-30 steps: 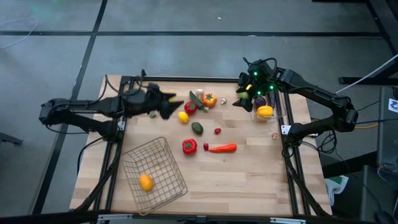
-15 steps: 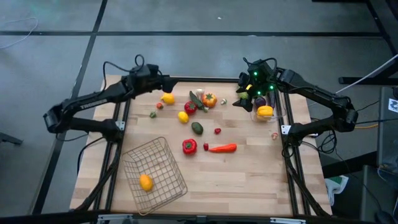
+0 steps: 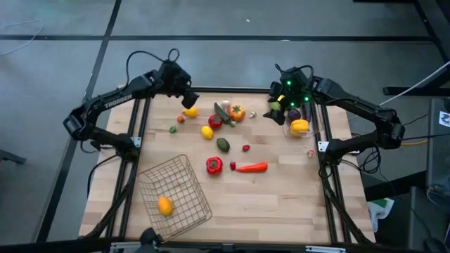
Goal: Sort produce into baskets
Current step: Put the bottom yellow lemon into the wire basket
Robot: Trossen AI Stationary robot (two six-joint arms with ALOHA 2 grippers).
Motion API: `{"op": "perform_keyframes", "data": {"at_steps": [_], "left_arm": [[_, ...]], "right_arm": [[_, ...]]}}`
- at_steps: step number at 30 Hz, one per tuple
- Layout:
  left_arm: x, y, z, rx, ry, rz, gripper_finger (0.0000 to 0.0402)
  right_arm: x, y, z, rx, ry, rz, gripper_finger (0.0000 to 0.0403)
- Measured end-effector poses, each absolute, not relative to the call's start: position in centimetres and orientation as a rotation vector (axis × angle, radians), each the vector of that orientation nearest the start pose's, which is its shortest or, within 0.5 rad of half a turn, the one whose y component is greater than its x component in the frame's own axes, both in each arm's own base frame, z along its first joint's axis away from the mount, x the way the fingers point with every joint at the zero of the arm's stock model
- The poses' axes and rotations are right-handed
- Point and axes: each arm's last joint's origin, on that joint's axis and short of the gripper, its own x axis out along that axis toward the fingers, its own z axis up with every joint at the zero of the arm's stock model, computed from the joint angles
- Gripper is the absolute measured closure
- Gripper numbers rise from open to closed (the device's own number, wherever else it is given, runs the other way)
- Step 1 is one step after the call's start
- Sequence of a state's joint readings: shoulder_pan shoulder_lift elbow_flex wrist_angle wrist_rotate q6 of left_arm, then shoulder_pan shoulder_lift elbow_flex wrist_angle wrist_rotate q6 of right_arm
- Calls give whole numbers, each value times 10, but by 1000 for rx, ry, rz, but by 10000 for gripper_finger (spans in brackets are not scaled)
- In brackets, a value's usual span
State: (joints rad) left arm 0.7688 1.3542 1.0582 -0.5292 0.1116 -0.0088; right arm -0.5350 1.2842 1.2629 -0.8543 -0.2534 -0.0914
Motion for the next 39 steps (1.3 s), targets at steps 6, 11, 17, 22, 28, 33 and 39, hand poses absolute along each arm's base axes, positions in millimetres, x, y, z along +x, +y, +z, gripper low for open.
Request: {"op": "perform_keyframes", "data": {"at_steps": [6,11,17,22,28,33,39], "left_arm": [[204,189,256,-310,1001,509,70],[202,188,248,-260,1093,445,71],[203,189,249,-108,1114,363,71],[206,187,249,81,1136,244,71],[207,186,249,298,1178,136,70],[205,187,248,360,1235,136,70],[203,185,241,417,1254,85,70]], "right_arm": [[221,-123,338,252,821,-226,31],[221,-123,338,251,821,-227,31],[221,-123,338,251,821,-227,31],[221,-123,338,251,821,-228,31],[221,-123,338,251,821,-228,31],[221,-123,338,251,821,-228,31],[221,-123,338,251,821,-228,31]]}}
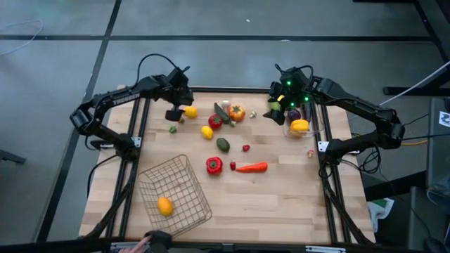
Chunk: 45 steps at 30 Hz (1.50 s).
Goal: Sort produce into baskets
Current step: Put the bottom yellow lemon into the wire basket
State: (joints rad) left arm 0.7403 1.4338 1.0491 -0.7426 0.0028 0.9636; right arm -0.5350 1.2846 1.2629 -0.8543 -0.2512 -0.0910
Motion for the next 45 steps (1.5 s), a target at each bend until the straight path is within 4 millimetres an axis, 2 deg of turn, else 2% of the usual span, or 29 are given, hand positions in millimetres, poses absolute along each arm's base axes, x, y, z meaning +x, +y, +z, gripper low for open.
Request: {"op": "perform_keyframes", "data": {"at_steps": [8,19,32,45], "left_arm": [[212,193,232,483,1198,115,70],[226,207,190,431,1311,67,70],[227,209,190,473,1349,51,70],[227,209,190,510,1355,20,70]], "right_arm": [[221,-123,338,251,822,-228,31],[221,-123,338,248,823,-235,31],[220,-126,337,201,849,-345,31],[220,-126,337,197,851,-354,31]]}}
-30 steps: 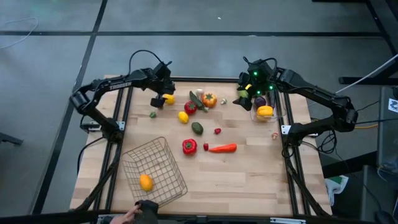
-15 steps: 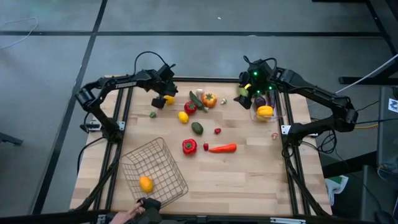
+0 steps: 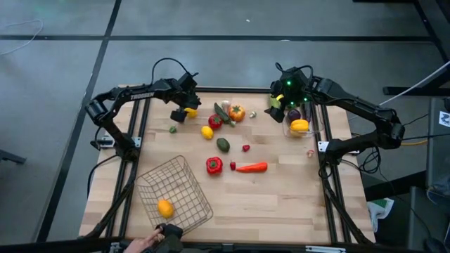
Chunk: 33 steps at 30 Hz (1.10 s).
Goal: Sort produce into baskets
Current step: Put the bottom yellow lemon into the wire basket
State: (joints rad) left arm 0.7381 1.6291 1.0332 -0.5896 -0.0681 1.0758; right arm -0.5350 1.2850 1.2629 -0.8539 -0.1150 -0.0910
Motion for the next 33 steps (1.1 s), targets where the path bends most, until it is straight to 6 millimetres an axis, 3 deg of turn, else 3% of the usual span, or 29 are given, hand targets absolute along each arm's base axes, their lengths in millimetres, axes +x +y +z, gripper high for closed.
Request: {"op": "perform_keyframes", "data": {"at_steps": [21,33], "left_arm": [[246,184,192,562,1384,40,70],[266,171,223,417,1348,142,70]], "right_arm": [[220,-126,337,197,851,-354,31],[220,-126,337,197,851,-353,31]]}}
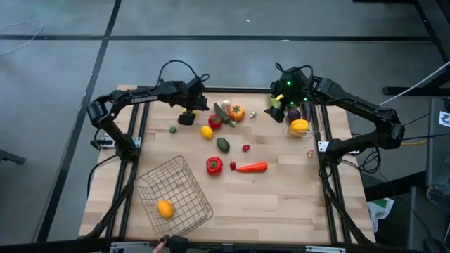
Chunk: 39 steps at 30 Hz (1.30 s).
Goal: Sort produce into baskets
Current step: Put the bottom yellow lemon into the wire basket
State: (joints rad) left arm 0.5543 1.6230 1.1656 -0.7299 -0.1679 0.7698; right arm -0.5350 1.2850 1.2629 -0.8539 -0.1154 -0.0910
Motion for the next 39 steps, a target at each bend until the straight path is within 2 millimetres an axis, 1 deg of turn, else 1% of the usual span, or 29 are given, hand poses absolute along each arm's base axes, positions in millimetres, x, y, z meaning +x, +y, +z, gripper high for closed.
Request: {"op": "perform_keyframes", "data": {"at_steps": [3,6,11,15,17,20,22,24,27,30,36,39], "left_arm": [[276,159,229,386,1314,163,70],[285,144,231,366,1290,156,70],[294,116,227,360,1267,31,70],[298,103,226,384,1266,-15,70],[298,101,226,354,1268,0,70],[298,101,226,216,1249,45,70],[300,98,226,135,1215,27,70],[304,95,227,101,1173,15,70],[310,90,223,121,1162,-5,70],[315,90,211,178,1202,-44,70],[321,94,190,278,1289,-34,70],[323,97,182,323,1321,-40,70]], "right_arm": [[220,-126,337,198,852,-353,31],[220,-126,337,198,852,-353,31],[220,-126,337,198,852,-353,31],[220,-126,337,198,852,-353,31],[220,-126,337,198,852,-353,31],[220,-126,337,198,852,-353,31],[220,-126,337,198,852,-353,31],[220,-126,337,198,852,-353,31],[220,-126,337,198,852,-353,31],[220,-126,337,198,852,-353,31],[220,-126,337,198,852,-353,31],[220,-126,337,198,852,-353,31]]}}
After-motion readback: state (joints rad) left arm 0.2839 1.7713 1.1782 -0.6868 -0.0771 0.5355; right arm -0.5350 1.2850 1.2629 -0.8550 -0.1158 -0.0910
